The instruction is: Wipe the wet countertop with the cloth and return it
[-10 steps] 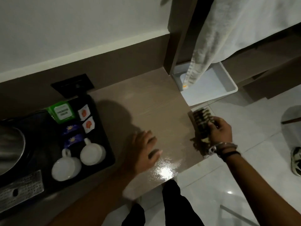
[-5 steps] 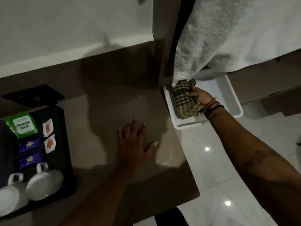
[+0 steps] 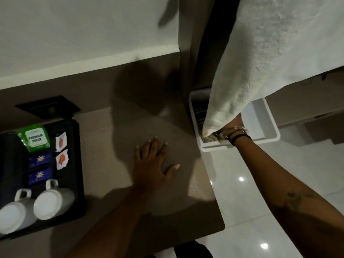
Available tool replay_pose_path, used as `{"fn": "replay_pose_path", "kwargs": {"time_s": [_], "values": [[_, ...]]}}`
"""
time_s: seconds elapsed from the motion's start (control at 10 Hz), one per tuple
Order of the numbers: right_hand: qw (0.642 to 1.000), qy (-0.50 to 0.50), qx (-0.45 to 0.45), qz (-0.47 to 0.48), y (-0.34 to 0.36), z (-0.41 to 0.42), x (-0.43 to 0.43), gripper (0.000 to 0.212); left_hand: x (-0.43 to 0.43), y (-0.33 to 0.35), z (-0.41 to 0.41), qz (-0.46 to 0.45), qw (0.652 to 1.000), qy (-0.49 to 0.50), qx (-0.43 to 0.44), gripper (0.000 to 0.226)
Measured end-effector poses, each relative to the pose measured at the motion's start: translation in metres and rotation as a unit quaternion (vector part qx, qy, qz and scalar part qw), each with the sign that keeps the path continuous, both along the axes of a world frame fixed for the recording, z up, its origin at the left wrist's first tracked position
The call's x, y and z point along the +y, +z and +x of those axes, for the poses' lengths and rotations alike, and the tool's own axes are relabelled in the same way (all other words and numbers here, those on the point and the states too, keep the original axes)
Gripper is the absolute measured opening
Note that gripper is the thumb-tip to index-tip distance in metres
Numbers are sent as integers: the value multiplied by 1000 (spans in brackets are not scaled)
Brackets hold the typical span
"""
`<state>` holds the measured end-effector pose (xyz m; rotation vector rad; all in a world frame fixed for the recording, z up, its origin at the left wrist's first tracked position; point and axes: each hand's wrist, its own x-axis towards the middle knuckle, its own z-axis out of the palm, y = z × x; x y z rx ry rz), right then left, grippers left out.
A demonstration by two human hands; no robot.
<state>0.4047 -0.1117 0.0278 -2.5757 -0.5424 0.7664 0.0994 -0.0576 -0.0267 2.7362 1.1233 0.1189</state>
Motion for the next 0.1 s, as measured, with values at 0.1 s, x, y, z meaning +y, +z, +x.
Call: {"fn": "replay_pose_path", "kwargs": {"time_s": [0.1], "values": [[997,-29,-60,49,18,-16,-29,17,-5,16,-3,-53,998,22,6,79]]}}
